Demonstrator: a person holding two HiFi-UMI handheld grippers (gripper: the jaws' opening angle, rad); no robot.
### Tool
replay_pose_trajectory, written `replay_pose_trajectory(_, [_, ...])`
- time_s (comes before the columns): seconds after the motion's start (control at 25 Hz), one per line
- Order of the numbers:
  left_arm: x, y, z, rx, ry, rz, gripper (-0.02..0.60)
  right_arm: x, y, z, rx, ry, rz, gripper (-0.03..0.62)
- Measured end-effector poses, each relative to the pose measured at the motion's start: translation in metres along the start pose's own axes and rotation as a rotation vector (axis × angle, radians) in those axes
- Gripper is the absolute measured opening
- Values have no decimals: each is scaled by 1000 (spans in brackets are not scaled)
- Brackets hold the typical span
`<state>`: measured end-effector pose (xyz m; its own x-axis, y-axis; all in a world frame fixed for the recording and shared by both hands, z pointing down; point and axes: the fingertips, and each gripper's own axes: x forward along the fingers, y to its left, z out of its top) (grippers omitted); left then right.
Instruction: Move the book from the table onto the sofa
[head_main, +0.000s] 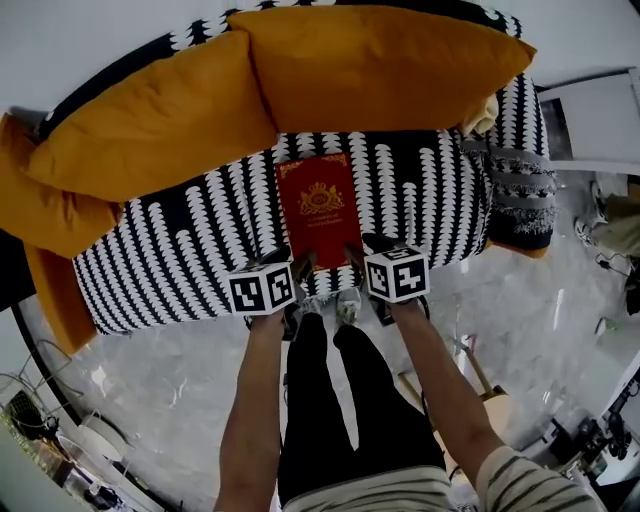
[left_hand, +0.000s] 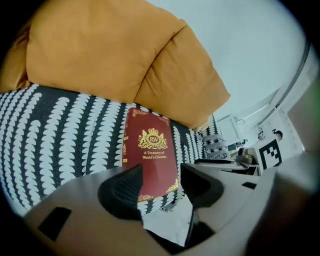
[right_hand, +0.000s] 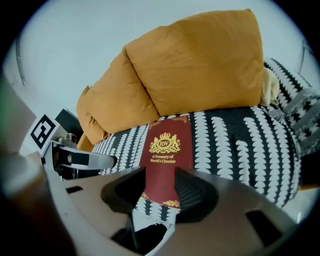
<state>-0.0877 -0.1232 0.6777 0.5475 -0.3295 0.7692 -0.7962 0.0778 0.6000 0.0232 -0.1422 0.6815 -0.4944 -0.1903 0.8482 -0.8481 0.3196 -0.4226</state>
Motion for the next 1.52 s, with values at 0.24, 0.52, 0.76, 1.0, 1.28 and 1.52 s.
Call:
replay_pose_trajectory(0.24, [-29,-23,2,40,-67,27,149,-30,21,1,-22,-43,1,83])
replay_pose_trajectory(0.52, [-61,-51,-3,53,-114,41,45,-71,44,0,10,-102,26,28])
replay_pose_trajectory(0.76, [-113,-91,5,70,-211,-10,5,-118,83,12,-66,-168,91,12])
replay_pose_trajectory(1.0, [-179,-143,9,196,-312,-16,5,-186,126,21,-147,-235,98,12])
replay_pose_trajectory(1.28, [-242,-196,24,303,-418,7,5,-261,169,40,-211,-344,90,12])
replay_pose_trajectory(1.52, [-287,-245,30,375,-490,-21,5,-325,194,68,-237,-468,69,12])
